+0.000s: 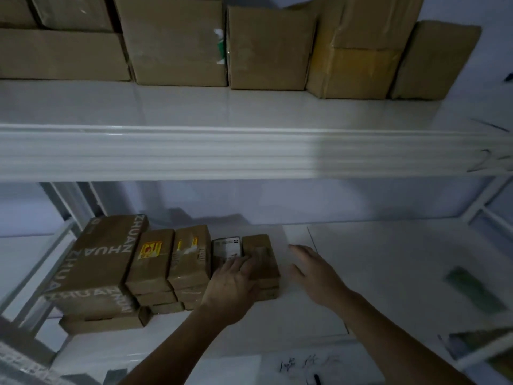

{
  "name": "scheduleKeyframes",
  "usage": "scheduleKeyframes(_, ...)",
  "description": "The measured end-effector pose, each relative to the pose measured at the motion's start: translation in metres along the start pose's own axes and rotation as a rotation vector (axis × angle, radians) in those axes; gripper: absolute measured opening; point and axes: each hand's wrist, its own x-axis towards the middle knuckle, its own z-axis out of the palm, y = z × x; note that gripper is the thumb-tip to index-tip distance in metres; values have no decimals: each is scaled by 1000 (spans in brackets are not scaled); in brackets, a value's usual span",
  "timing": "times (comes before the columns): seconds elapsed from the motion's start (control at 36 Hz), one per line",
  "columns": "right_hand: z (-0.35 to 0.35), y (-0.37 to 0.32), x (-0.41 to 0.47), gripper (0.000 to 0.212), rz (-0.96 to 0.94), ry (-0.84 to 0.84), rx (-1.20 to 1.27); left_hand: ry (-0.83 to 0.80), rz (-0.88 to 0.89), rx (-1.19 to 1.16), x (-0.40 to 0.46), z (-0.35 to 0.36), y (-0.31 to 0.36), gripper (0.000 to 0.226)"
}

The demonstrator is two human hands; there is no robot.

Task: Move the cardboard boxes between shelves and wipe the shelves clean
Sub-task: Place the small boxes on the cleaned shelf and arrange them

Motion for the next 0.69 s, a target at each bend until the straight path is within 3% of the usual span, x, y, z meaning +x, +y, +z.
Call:
scheduleKeyframes(0.19, -21, -14, -45, 57, -136, -203, -123, 73, 41, -8, -50, -23, 12, 69)
scheduleKeyframes(0.33, -26, -33, -74, 63, -222, -273, -140, 53, -95, 24, -96, -40, 28, 78)
scheduleKeyframes(0.44, -23, -52, -101, 64, -321, -319, -182, 24, -184, 33, -144, -47, 38, 66)
scheduleKeyframes(0.69, 15, -120, -138, 68, -517, -342, -211, 56, -425, 50, -260, -76, 50, 63)
